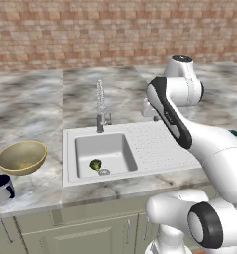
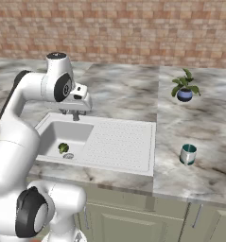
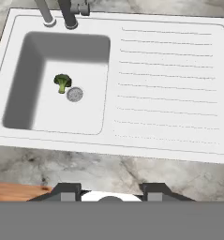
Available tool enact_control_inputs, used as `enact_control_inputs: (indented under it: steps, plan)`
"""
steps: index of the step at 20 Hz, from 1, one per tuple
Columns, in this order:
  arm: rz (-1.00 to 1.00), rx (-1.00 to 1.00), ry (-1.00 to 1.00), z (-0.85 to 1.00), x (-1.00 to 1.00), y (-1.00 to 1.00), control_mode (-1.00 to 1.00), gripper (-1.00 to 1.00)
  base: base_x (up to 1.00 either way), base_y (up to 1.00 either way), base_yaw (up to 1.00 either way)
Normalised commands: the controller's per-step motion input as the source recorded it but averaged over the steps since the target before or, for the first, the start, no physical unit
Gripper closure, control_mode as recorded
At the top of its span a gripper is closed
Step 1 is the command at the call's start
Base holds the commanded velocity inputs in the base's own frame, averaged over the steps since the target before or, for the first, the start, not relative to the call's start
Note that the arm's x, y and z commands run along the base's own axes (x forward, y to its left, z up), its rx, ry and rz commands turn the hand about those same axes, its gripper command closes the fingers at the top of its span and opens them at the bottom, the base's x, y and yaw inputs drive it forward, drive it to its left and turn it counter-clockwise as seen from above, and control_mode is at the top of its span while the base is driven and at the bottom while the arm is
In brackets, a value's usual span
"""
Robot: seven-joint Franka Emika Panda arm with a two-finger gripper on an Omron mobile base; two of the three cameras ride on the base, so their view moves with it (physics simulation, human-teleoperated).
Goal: Clear the mugs and bowl far away from the sink.
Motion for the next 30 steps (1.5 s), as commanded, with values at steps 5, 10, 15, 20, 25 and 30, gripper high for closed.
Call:
enact_control_inputs:
  steps: [5,10,15,20,25,30]
  plan:
    - [0.0,0.0,-0.01,0.0,-0.27,0.0,-1.0,-1.0,0.0,0.0,0.0]
    - [0.0,0.0,0.0,0.0,-0.5,0.0,-1.0,-1.0,0.0,0.0,0.0]
    - [0.0,0.0,-0.01,0.0,-0.54,0.0,-1.0,-1.0,0.0,0.0,0.0]
    - [0.0,0.0,0.0,0.0,-0.45,0.01,-1.0,-1.0,0.0,0.0,0.0]
    - [0.0,-0.02,-0.01,0.0,-0.29,0.02,-1.0,-1.0,0.0,0.0,0.0]
    - [0.0,-0.01,-0.05,0.0,-0.32,0.03,-1.0,-1.0,0.0,0.0,0.0]
